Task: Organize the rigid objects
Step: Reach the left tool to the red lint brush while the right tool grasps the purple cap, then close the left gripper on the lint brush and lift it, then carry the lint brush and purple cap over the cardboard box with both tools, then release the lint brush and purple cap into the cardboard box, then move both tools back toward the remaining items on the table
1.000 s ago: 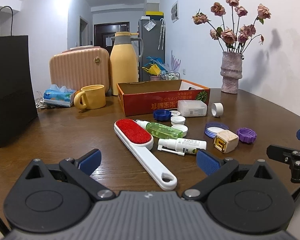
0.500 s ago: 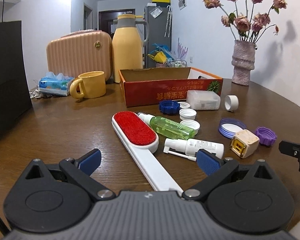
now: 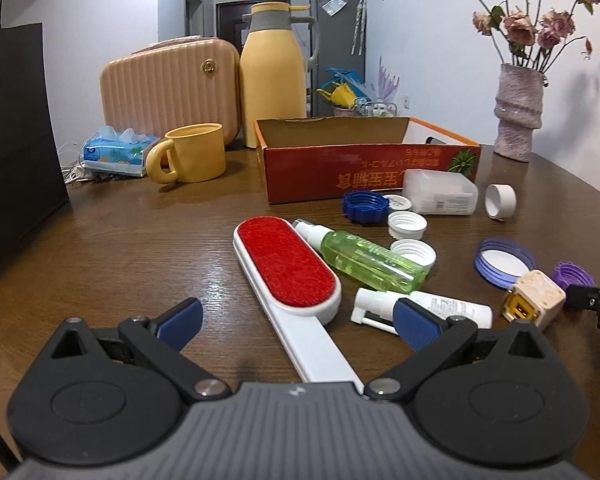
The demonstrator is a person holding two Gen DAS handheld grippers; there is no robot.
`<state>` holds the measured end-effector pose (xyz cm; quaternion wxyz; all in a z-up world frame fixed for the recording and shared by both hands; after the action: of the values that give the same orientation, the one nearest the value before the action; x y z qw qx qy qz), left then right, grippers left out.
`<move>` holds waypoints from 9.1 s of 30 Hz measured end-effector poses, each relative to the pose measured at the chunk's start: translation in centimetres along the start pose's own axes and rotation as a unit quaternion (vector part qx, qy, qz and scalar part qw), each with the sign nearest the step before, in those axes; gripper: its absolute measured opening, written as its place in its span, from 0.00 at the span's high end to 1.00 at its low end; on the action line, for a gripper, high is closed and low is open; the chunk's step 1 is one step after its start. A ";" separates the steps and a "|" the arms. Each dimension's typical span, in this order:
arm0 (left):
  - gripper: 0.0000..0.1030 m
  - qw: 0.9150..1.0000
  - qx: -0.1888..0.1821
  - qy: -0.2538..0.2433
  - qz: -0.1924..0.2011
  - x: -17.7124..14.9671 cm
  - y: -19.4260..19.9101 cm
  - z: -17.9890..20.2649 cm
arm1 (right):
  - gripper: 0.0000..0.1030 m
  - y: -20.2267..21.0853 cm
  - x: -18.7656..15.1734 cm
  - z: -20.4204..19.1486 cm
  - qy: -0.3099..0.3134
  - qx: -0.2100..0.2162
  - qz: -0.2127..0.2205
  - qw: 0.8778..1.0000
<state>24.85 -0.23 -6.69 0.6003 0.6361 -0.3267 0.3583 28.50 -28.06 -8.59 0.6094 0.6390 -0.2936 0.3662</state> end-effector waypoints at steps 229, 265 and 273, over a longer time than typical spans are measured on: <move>0.00 0.995 0.043 0.060 0.070 18.6 -11.8 -3.7 | 0.00 -9.5 20.7 -3.3 -0.022 0.044 0.135 0.990; 0.00 0.999 -0.002 0.019 0.041 9.7 -2.0 -1.8 | 0.00 1.4 10.0 -3.5 0.015 0.026 0.106 0.994; 0.00 1.000 -0.012 0.012 0.023 7.2 -1.4 -1.3 | 0.00 2.1 7.1 -4.4 0.026 0.033 0.079 0.996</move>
<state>29.70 1.29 -1.31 0.6035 0.6163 -0.3384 0.3761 30.32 -23.38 -1.59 0.5645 0.6241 -0.3148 0.4390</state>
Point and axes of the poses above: each gripper's, at about its wrist camera, not at the fingertips, and y roughly against the way its jaws point, z to its right, x to its top, the point moved 5 cm from there along -y, roughly the way its jaws point, and after that the axes turned 1 degree about -x, right-handed, at the moved point
